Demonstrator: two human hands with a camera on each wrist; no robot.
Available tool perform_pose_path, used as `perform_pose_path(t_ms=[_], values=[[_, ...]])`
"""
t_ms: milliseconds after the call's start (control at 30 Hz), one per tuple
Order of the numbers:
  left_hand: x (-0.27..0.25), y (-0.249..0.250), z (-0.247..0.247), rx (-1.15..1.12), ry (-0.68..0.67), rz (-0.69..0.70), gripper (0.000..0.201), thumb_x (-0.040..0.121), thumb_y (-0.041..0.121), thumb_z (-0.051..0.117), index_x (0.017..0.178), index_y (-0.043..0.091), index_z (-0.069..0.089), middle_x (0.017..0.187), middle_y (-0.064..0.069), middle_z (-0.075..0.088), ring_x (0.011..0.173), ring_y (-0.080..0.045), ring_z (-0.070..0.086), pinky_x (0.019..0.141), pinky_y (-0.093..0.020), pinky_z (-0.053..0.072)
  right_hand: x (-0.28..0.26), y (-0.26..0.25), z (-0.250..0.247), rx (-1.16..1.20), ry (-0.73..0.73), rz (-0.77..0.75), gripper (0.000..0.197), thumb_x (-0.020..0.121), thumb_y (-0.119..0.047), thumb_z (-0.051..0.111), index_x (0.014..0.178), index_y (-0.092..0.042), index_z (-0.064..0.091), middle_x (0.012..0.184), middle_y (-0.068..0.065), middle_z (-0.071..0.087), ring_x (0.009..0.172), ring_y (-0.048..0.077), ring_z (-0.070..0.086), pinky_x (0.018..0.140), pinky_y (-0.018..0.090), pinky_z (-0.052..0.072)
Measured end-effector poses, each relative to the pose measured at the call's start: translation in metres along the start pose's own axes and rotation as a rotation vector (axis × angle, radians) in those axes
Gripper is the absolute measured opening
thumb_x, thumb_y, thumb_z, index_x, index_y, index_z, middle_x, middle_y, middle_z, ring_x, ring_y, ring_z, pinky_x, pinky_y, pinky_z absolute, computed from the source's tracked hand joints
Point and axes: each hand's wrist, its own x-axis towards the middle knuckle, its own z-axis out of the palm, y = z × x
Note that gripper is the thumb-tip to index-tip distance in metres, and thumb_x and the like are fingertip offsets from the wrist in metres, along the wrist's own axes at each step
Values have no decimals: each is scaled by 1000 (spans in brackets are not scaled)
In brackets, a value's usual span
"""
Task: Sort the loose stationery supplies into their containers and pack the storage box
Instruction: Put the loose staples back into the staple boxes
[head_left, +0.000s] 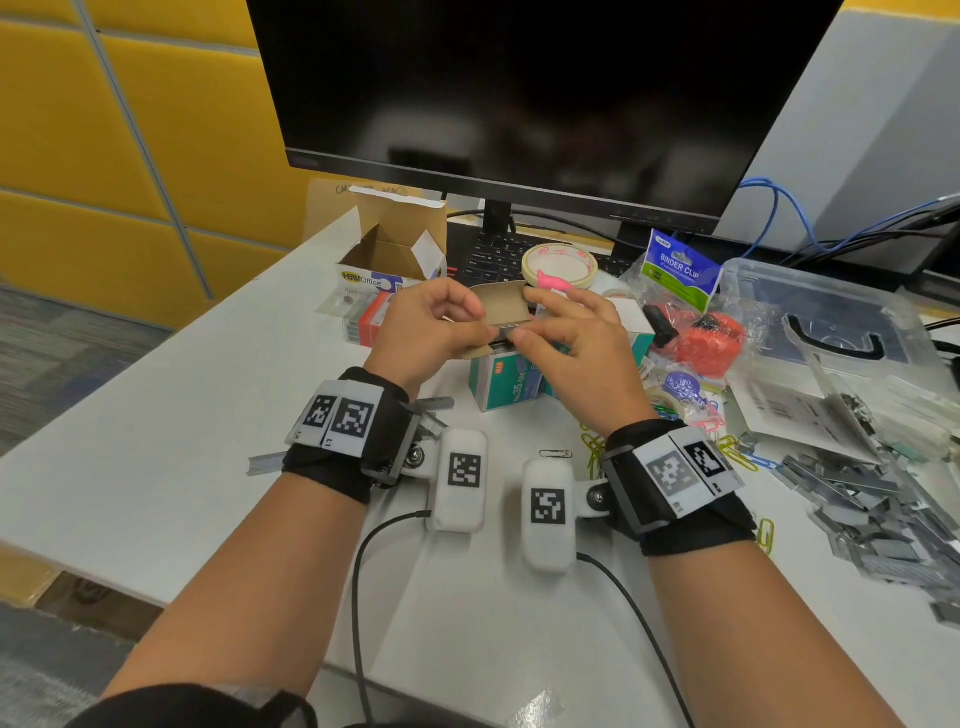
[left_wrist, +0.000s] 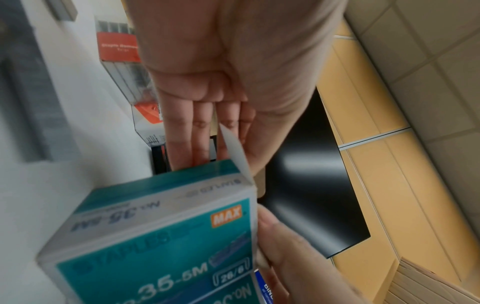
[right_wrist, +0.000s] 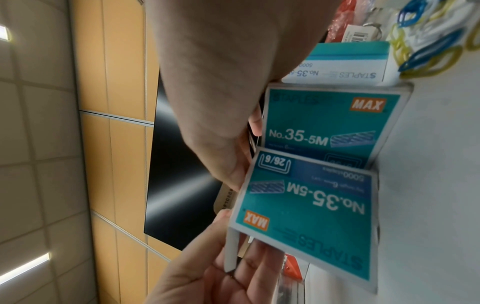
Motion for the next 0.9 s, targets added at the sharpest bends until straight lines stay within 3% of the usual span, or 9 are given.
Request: perform_pose_path(t_ms=[100,267,433,600,767,833,900], values=[[-1,2,0,-25,-29,-10,15,80,2,69,81,15,62,73,-1,64,66,-6,64,62,-20,55,1,-1,0,-44,-19,13,23,93,-31,53,99,-26,74,140,-12,48,135,18,22,110,39,18],[-1,2,2,-9,-4,-22,15,83,2,66,80,17,63,71,-1,64,64,-5,62,63,-23,55,2,1,2,-86,-31,13,23,94,-32,51,102,-29,72,141,-10,46,135,18,22,108,37,16],[1,1,3,12,29,-28,17,80,0,68,78,16,62,70,-2,65,66,-6,65,64,-24,55,2,2,3,40,83,3,18,91,-25,57,95,-21,73,128,-6,57,125,16,36,104,35,25],[-1,3,5,18,42,-13,17,81,1,68,77,16,60,68,0,63,62,-3,65,56,-17,51,3,3,2,26,65,-14,20,92,-25,55,103,-23,72,126,-6,58,123,15,37,102,33,25],[-7,8,-3,24,25,-81,5,91,15,59,90,20,60,90,-4,67,86,-14,63,78,-29,53,4,3,2,28,50,-8,21,92,-25,56,106,-24,72,121,-7,61,121,16,38,105,40,27],[-11,8,-14,97,77,-92,12,97,19,49,101,17,60,101,-3,66,89,-13,59,78,-25,49,4,2,1,44,53,3,22,92,-25,55,106,-23,72,120,-7,62,121,16,39,105,44,29],[-12,4,-29,186,171,-97,19,97,10,44,102,14,62,107,-5,63,86,-14,54,68,-19,44,4,2,2,47,53,8,22,92,-24,55,106,-23,72,119,-7,62,120,17,40,104,45,29]])
